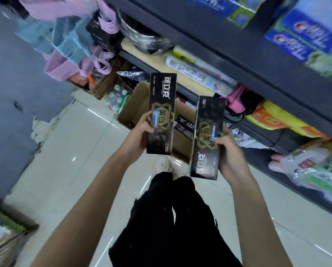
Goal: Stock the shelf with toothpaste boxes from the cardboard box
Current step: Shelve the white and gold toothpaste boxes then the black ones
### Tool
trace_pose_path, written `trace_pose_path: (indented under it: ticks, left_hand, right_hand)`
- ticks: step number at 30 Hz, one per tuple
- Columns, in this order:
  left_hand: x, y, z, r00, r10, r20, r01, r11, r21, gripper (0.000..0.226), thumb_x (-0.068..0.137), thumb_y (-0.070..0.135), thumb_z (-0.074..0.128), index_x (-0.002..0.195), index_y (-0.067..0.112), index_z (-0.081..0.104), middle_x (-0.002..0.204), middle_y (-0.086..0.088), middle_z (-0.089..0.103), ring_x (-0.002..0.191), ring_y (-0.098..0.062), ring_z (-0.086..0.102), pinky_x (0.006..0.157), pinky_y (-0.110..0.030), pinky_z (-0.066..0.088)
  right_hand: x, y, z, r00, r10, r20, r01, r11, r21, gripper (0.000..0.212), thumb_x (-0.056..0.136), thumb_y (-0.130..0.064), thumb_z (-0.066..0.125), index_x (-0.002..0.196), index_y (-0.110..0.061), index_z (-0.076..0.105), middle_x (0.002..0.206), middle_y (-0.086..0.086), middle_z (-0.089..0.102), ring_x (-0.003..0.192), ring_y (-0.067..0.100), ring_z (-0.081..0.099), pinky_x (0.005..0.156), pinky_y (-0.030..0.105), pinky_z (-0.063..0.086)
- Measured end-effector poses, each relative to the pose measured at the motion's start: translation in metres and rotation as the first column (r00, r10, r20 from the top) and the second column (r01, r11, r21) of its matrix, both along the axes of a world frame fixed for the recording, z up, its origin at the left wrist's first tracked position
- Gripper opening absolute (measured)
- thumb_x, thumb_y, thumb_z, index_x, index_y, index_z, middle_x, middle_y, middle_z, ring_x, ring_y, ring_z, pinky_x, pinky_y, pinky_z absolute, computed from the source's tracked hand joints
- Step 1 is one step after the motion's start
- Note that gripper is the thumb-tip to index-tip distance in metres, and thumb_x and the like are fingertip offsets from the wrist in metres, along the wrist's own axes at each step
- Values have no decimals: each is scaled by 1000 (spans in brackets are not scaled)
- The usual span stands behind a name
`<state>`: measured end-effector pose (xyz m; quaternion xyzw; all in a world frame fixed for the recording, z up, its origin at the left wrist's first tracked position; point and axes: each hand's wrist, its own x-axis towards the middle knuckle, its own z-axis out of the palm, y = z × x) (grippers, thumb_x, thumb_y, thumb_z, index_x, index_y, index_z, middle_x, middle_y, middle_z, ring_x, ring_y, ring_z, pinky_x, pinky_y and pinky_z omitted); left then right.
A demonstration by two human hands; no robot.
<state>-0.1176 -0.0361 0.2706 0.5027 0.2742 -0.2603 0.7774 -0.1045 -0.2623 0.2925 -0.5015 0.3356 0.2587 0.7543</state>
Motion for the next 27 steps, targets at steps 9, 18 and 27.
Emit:
trace_pose_path:
  ticks: [9, 18, 27]
  left_hand:
    - [17, -72, 80, 951, -307, 15, 302, 942, 149, 47, 70, 43, 75, 113, 40, 55, 113, 7, 67, 109, -15, 61, 104, -41, 41]
    - [4, -148, 111, 830, -506, 234, 438, 852, 287, 75, 65, 9, 83, 124, 28, 41, 113, 10, 61, 102, 1, 57, 95, -20, 42]
    - [-36, -299, 119, 701, -635, 325, 387, 722, 574, 87, 59, 13, 89, 130, 26, 40, 109, 16, 62, 96, 7, 58, 84, -5, 41]
  right_hand:
    - [-20, -27, 69, 977, -82, 197, 73, 996, 53, 37, 66, -1, 51, 97, -19, 45, 88, -1, 67, 79, 16, 61, 70, 35, 46]
    - [-40, -95, 94, 956, -186, 226, 175, 982, 68, 73, 80, -50, 61, 138, -8, 42, 130, 12, 59, 121, 26, 56, 104, 44, 42]
    - [-90, -270, 104, 892, 2, 453, 133, 954, -267, 43, 87, -20, 65, 124, -26, 44, 102, -13, 67, 100, 8, 62, 83, 25, 47]
